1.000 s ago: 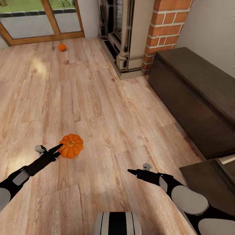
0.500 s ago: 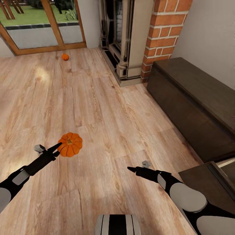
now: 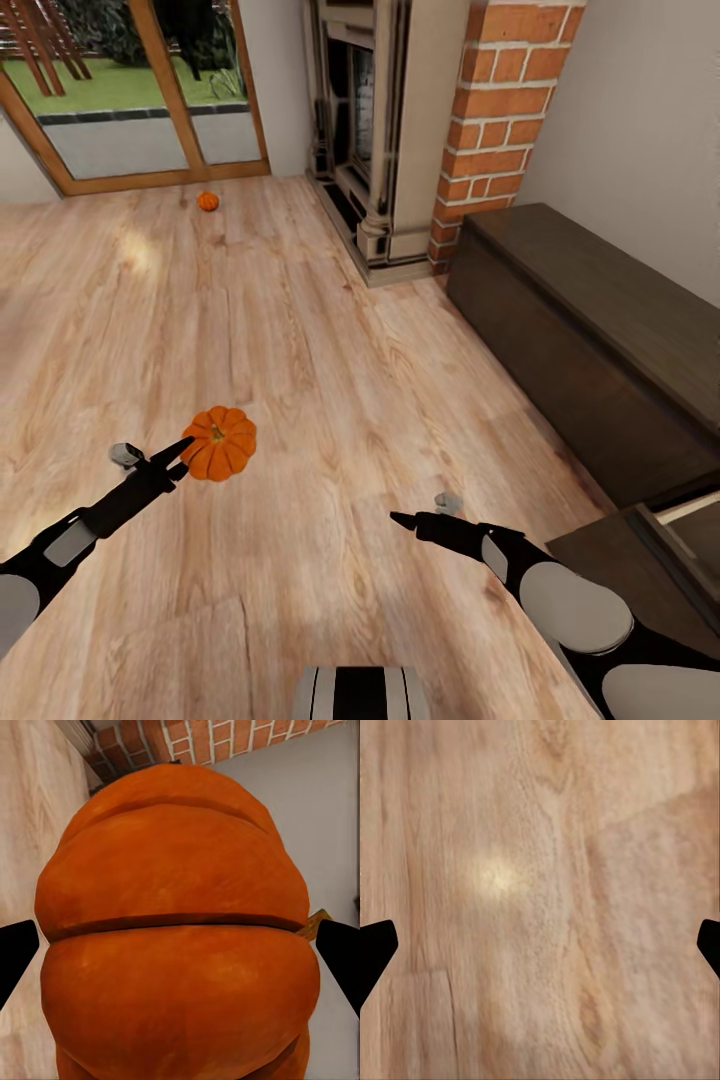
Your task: Place each of the two pumpkins and all three candles from the living room inside a cabinet in the living room (use any cabinet), then make sure every cabinet is closed, and position the cauldron so it is next to a table in the living room.
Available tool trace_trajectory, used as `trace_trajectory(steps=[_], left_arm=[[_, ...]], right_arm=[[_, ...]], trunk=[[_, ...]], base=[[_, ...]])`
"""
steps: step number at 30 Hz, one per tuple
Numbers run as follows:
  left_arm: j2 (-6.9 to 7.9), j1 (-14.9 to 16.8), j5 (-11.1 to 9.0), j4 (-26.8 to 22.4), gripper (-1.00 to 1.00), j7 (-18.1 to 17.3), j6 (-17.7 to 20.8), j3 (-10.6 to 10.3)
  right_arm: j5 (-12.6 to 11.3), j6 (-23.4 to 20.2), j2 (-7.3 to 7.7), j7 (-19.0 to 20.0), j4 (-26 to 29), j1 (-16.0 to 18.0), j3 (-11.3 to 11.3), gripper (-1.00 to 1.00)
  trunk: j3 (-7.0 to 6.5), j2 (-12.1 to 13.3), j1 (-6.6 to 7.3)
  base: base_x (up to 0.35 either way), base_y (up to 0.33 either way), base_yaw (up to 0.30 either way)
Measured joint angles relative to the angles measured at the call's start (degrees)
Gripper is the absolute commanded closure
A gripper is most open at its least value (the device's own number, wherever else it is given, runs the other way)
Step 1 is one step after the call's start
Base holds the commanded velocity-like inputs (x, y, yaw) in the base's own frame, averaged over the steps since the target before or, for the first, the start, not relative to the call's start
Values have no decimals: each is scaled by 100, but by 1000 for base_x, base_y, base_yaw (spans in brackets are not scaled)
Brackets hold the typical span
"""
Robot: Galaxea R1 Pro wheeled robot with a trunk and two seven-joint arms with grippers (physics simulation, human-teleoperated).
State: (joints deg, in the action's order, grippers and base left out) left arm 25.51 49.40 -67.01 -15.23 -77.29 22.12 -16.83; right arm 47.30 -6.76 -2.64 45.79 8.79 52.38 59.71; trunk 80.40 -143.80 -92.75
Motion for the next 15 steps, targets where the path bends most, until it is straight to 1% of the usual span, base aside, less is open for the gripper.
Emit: trace_trajectory(steps=[3,6,8,9,15], left_arm=[[-16,0,21,-23,100,1,4,-4],[-20,0,31,-39,100,0,5,2],[-20,0,35,-41,100,4,4,-2],[-24,0,38,-42,100,8,4,-2],[-45,0,46,-42,100,10,3,-8]], right_arm=[[17,0,0,-86,0,0,-1,-100],[29,-1,-7,-362,0,0,-78,-100],[31,-1,-14,-461,-4,0,-152,-100],[32,-1,-16,-495,-7,0,-187,-100],[32,-1,-17,-526,-8,0,-224,-100]], trunk=[[-66,4,8],[-133,8,15],[-177,11,21],[-199,12,23],[-332,20,39]], base=[[0,0,147],[0,0,255],[0,0,279],[0,0,283],[0,0,285]])
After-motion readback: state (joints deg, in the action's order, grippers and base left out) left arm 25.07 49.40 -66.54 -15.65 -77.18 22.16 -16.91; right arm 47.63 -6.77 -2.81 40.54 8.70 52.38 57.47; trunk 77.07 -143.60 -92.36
